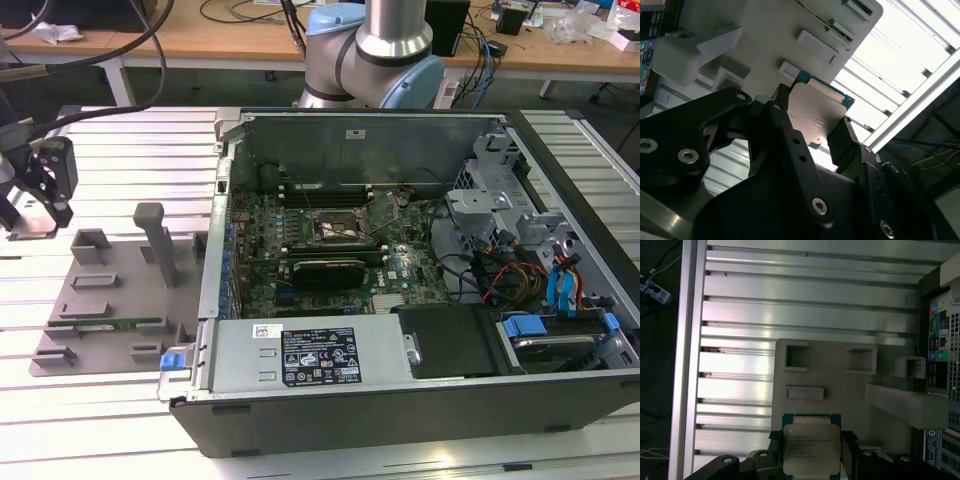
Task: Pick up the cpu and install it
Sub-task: 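Pick up the cpu and move it towards the insertion slot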
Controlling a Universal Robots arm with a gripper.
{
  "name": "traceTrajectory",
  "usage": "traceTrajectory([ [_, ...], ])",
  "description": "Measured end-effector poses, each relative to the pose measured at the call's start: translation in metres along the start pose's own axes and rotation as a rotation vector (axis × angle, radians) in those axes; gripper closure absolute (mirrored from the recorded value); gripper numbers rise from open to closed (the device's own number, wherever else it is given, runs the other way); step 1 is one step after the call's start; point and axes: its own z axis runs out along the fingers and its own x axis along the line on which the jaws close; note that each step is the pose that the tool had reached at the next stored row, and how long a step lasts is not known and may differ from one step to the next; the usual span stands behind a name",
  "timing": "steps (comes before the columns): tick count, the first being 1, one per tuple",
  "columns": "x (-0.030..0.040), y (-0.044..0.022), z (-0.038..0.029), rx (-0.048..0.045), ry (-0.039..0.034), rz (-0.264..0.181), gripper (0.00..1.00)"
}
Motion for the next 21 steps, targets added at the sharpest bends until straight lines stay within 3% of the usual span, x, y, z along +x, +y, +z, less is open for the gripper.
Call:
traceTrajectory([
  [9, -0.0003, 0.0002, -0.0110, 0.0000, 0.0000, 0.000, 0.45],
  [21, -0.0008, 0.0006, -0.0330, 0.0000, 0.0000, 0.000, 0.45],
])
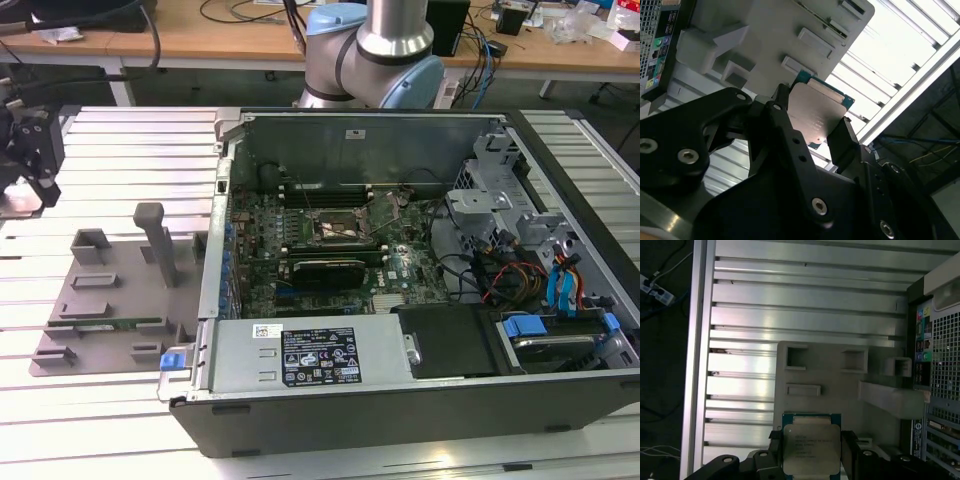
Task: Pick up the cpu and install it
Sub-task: 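Pick up the cpu and move it towards the insertion slot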
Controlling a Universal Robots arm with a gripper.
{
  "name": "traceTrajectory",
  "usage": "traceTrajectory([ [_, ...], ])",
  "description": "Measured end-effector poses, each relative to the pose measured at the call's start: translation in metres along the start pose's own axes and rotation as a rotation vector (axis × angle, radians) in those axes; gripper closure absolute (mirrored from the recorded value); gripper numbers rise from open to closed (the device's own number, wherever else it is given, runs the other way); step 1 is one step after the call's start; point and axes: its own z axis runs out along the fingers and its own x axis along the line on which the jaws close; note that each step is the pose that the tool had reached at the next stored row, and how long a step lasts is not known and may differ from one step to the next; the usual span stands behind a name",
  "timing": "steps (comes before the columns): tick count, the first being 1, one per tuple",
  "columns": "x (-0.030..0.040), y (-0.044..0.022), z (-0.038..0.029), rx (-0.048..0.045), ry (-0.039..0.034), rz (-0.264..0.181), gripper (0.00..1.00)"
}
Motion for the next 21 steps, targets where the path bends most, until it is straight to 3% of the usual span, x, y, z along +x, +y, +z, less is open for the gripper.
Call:
traceTrajectory([
  [8, -0.0005, 0.0010, -0.0146, 0.0000, 0.0000, 0.000, 0.45],
  [12, -0.0010, 0.0099, -0.0176, 0.0000, 0.0001, 0.000, 0.45],
  [15, -0.0016, 0.0156, -0.0272, 0.0001, 0.0001, 0.000, 0.45],
  [17, -0.0020, 0.0179, -0.0371, -0.0001, 0.0000, 0.000, 0.45],
  [21, -0.0024, 0.0209, -0.0456, 0.0000, 0.0000, 0.000, 0.45],
])
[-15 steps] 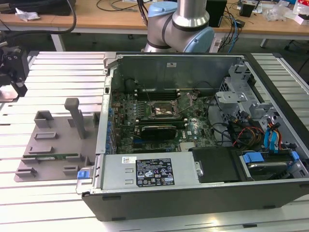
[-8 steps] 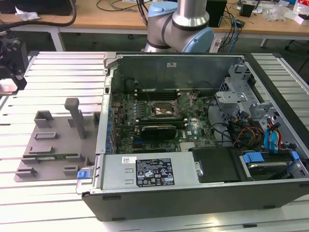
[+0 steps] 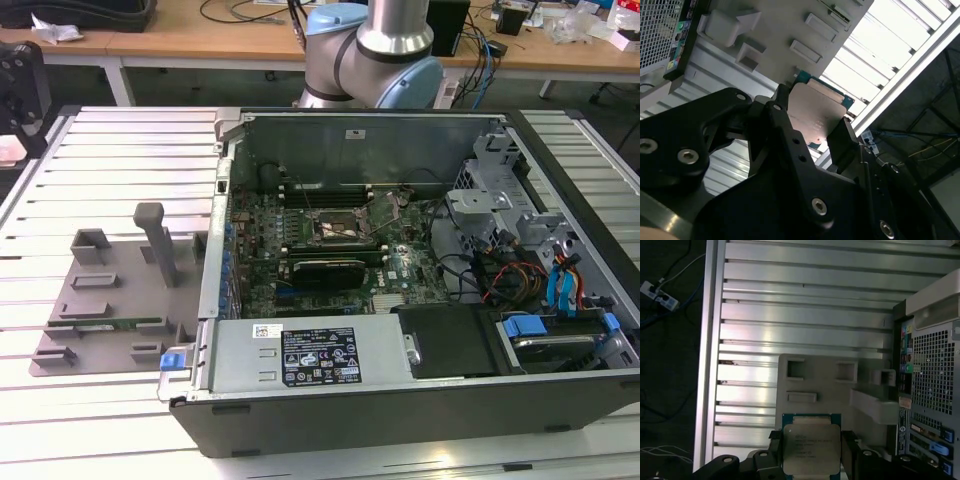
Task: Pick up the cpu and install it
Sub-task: 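Pick up the cpu and move it towards the insertion slot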
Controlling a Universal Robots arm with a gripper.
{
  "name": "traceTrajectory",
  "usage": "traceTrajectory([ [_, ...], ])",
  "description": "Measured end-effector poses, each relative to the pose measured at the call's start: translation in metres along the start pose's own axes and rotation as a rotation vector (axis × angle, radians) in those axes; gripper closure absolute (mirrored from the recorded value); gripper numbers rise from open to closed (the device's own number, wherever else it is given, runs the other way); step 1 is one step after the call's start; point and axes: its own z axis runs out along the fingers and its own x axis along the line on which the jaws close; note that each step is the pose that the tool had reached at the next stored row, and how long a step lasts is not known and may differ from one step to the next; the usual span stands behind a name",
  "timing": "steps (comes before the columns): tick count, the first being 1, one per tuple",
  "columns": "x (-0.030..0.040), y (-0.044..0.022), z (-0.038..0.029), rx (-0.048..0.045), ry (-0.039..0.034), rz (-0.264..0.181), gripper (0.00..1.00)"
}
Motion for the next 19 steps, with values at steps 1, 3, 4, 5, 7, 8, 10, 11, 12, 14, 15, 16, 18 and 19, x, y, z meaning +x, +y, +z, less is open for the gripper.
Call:
traceTrajectory([
  [1, 0.0000, 0.0000, -0.0003, -0.0001, -0.0002, 0.000, 0.45],
  [3, 0.0001, 0.0001, -0.0005, 0.0000, 0.0000, 0.000, 0.45],
  [4, 0.0000, 0.0002, -0.0005, 0.0000, 0.0001, 0.000, 0.45],
  [5, -0.0012, 0.0001, -0.0006, 0.0001, 0.0002, 0.000, 0.45],
  [7, -0.0057, -0.0002, -0.0004, 0.0003, 0.0000, 0.000, 0.45],
  [8, -0.0094, -0.0004, -0.0002, 0.0010, 0.0000, 0.000, 0.45],
  [10, -0.0155, -0.0007, -0.0001, 0.0026, 0.0002, 0.000, 0.45],
  [11, -0.0202, -0.0009, 0.0000, 0.0033, 0.0002, 0.000, 0.45],
  [12, -0.0232, -0.0011, 0.0001, 0.0034, 0.0001, 0.000, 0.45],
  [14, -0.0297, -0.0015, 0.0003, 0.0037, 0.0002, 0.000, 0.45],
  [15, -0.0338, -0.0017, 0.0004, 0.0039, 0.0002, 0.000, 0.45],
  [16, -0.0383, -0.0020, 0.0004, 0.0042, 0.0003, 0.000, 0.45],
  [18, -0.0458, -0.0024, 0.0006, 0.0043, 0.0002, 0.000, 0.45],
  [19, -0.0498, -0.0026, 0.0007, 0.0044, 0.0003, 0.000, 0.45],
])
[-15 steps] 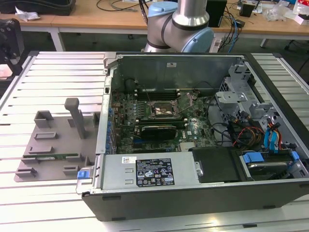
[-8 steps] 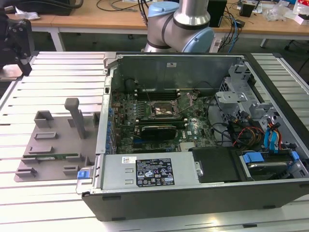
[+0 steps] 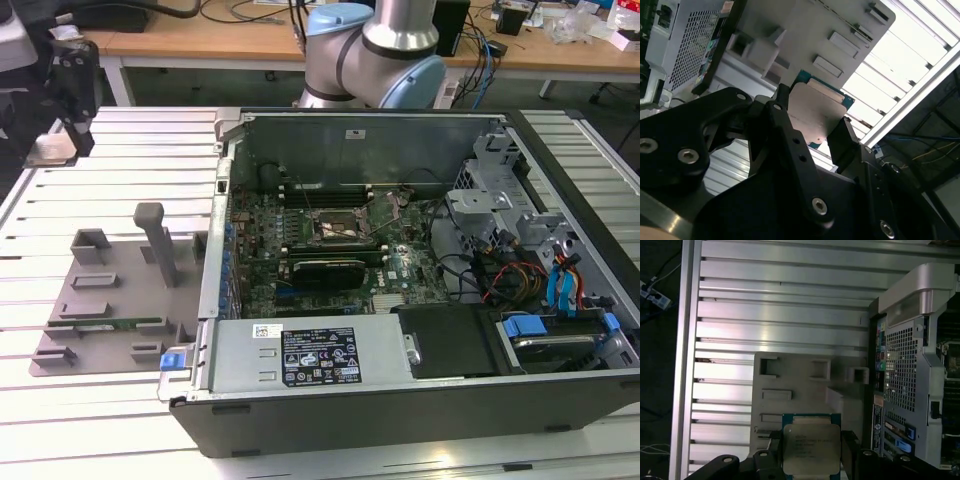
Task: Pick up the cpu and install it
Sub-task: 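Pick up the cpu and move it towards the insertion slot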
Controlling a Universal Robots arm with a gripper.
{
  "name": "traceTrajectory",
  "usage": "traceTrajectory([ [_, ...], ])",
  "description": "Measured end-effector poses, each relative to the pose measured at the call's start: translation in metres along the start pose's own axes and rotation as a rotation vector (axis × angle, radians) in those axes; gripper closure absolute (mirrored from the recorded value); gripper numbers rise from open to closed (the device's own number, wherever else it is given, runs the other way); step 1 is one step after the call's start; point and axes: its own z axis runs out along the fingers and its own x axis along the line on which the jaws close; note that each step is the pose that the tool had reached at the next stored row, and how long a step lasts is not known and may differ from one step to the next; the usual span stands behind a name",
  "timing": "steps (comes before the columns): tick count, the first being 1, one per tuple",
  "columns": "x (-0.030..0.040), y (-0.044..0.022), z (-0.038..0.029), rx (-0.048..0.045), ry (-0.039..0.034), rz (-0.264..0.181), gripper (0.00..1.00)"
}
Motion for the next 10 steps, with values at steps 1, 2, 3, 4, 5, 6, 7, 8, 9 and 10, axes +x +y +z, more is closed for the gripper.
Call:
traceTrajectory([
  [1, -0.0036, -0.0003, 0.0001, 0.0000, 0.0000, 0.000, 0.45],
  [2, -0.0060, -0.0004, 0.0002, -0.0001, -0.0001, 0.000, 0.45],
  [3, -0.0083, -0.0005, 0.0002, 0.0000, 0.0000, 0.000, 0.45],
  [4, -0.0127, -0.0008, 0.0004, -0.0001, -0.0001, 0.000, 0.45],
  [5, -0.0159, -0.0009, 0.0004, -0.0001, -0.0001, 0.000, 0.45],
  [6, -0.0196, -0.0011, 0.0005, 0.0000, -0.0001, 0.000, 0.45],
  [7, -0.0235, -0.0013, 0.0006, 0.0000, 0.0000, 0.000, 0.45],
  [8, -0.0275, -0.0016, 0.0007, 0.0000, 0.0000, 0.000, 0.45],
  [9, -0.0314, -0.0018, 0.0008, 0.0000, -0.0001, 0.000, 0.45],
  [10, -0.0341, -0.0020, 0.0009, 0.0000, -0.0001, 0.000, 0.45],
])
